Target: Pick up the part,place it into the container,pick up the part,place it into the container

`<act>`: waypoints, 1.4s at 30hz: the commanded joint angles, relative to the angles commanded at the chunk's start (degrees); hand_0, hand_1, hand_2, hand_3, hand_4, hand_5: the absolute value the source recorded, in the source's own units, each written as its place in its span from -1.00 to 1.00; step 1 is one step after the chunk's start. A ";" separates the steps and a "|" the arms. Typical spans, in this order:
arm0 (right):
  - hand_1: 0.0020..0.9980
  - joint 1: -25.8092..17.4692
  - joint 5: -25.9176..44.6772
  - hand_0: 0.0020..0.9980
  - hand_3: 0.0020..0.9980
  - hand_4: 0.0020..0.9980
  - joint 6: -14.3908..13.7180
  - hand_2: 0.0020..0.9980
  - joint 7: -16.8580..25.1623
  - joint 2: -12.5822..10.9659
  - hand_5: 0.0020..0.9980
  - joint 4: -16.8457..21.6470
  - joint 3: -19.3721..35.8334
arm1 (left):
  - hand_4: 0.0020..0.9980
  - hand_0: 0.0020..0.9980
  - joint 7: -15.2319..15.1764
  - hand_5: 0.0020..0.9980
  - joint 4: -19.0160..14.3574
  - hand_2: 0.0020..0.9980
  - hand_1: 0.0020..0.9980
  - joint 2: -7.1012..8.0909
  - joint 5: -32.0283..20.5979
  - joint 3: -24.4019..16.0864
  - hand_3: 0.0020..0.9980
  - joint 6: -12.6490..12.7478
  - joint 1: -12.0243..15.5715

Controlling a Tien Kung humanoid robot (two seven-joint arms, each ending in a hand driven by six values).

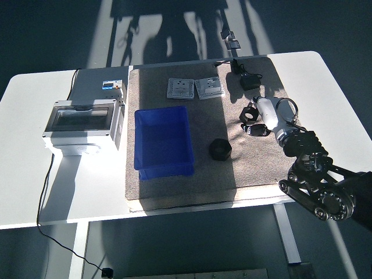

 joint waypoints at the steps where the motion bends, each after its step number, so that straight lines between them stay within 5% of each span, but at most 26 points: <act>1: -0.63 0.15 0.56 -0.46 0.07 0.34 -0.53 -0.18 0.19 0.02 -0.76 0.54 -0.30 | 0.33 0.37 0.01 0.52 0.00 0.27 0.09 0.01 0.08 -0.07 0.35 0.01 0.01; 9: -0.65 2.73 14.00 -0.43 0.07 0.34 -9.76 -0.19 5.45 4.01 -0.76 3.75 -9.04 | 0.35 0.37 0.18 0.53 0.00 0.27 0.10 0.65 1.00 -1.04 0.36 0.31 0.20; 14: -0.63 3.01 18.46 -0.39 0.06 0.36 -10.29 -0.20 6.82 6.01 -0.73 6.09 -14.34 | 0.35 0.37 0.31 0.53 0.00 0.27 0.09 1.01 1.92 -1.85 0.35 0.37 0.32; 20: -0.60 2.84 20.30 -0.27 0.06 0.37 -12.30 -0.20 8.38 6.79 -0.71 3.74 -15.88 | 0.36 0.37 0.05 0.52 0.00 0.26 0.09 1.13 0.59 -1.87 0.35 0.83 0.67; 29: -0.52 5.16 13.43 -0.23 0.10 0.35 -6.77 -0.18 10.38 8.63 -0.66 -0.13 -18.36 | 0.37 0.37 -1.84 0.52 0.00 0.26 0.09 1.15 -5.26 0.93 0.35 1.92 1.94; 36: -0.52 6.56 12.22 -0.24 0.11 0.34 -7.15 -0.18 11.35 9.14 -0.65 0.33 -19.18 | 0.37 0.37 -1.96 0.52 0.00 0.28 0.09 0.67 -4.55 0.80 0.35 1.87 1.97; 40: -0.52 6.98 10.01 -0.24 0.11 0.34 -3.99 -0.18 9.74 9.14 -0.65 1.67 -19.16 | 0.37 0.37 -2.04 0.52 0.00 0.28 0.09 0.56 -4.74 0.86 0.35 1.95 2.00; 41: 0.04 7.09 8.95 0.05 0.25 0.38 -2.63 0.27 8.82 9.16 -0.59 2.00 -19.19 | 0.37 0.37 -2.13 0.52 0.00 0.28 0.10 0.55 -5.06 0.99 0.36 2.02 2.05; 42: 0.04 7.24 7.78 0.05 0.25 0.38 -1.15 0.27 7.74 9.18 -0.59 2.44 -19.23 | 0.37 0.37 -2.25 0.52 0.00 0.28 0.10 0.54 -5.51 1.18 0.36 2.08 2.12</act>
